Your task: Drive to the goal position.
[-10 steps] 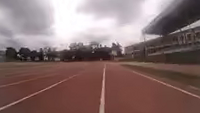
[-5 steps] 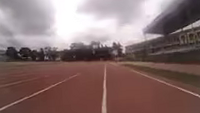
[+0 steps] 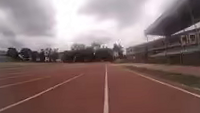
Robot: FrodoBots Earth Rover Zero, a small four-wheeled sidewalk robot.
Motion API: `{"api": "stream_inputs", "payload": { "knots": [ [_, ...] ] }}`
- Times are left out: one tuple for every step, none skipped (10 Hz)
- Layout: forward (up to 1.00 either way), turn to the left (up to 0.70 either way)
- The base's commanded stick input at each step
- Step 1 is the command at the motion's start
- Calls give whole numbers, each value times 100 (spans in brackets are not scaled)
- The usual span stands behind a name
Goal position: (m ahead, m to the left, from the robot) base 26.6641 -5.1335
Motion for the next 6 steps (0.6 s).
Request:
{"api": "stream_inputs", "payload": {
  "knots": [
    [70,0],
    [70,0],
    [70,0],
    [70,0],
    [70,0],
    [70,0]
  ]
}}
